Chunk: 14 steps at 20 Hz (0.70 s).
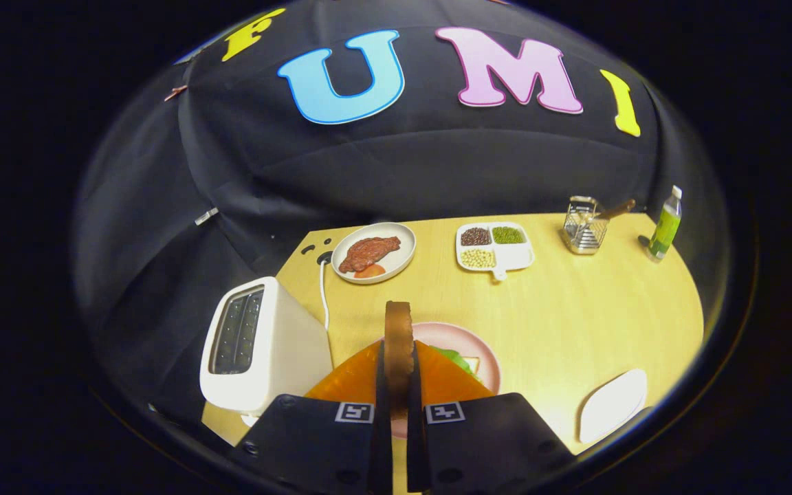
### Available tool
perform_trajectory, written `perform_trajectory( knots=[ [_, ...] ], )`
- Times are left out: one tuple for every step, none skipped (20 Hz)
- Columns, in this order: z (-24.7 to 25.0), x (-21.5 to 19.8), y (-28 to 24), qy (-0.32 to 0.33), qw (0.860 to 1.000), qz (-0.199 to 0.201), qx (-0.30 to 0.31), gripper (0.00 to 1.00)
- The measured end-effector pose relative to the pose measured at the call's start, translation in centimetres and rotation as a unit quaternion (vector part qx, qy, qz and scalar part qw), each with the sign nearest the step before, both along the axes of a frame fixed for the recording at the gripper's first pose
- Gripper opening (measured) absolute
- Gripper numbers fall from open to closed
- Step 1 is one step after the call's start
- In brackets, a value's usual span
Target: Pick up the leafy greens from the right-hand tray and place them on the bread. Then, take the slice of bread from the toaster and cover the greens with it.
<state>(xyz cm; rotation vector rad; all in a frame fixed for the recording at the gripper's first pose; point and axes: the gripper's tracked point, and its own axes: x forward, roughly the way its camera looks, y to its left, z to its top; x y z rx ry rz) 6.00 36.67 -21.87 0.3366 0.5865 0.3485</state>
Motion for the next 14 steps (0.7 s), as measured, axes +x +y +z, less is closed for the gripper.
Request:
perform_trajectory(
  knots=[
    [-0.4, 0.3, 0.4, 0.009, 1.000, -0.008, 0.016, 0.13],
    [-1.0, 0.8, 0.7, 0.019, 0.999, -0.018, 0.032, 0.13],
    [-1.6, 1.2, 0.8, 0.031, 0.998, -0.029, 0.052, 0.12],
    [-2.4, 1.5, 0.8, 0.046, 0.995, -0.042, 0.077, 0.13],
    [-3.1, 1.8, 1.2, 0.063, 0.991, -0.054, 0.104, 0.13],
    [-4.0, 2.0, 1.1, 0.079, 0.987, -0.065, 0.126, 0.13],
    [-5.1, 2.2, 0.6, 0.094, 0.983, -0.078, 0.135, 0.13],
    [-6.2, 2.3, 0.0, 0.105, 0.982, -0.088, 0.133, 0.13],
    [-7.1, 2.4, -0.7, 0.108, 0.982, -0.093, 0.124, 0.12],
    [-7.9, 2.3, -1.5, 0.109, 0.983, -0.096, 0.112, 0.13],
    [-8.6, 2.4, -1.9, 0.109, 0.984, -0.096, 0.101, 0.12],
    [-9.1, 2.4, -2.2, 0.109, 0.985, -0.093, 0.094, 0.12],
    [-9.4, 2.3, -2.5, 0.111, 0.986, -0.091, 0.089, 0.12],
    [-9.6, 2.3, -2.5, 0.110, 0.986, -0.087, 0.087, 0.14]
  ],
)
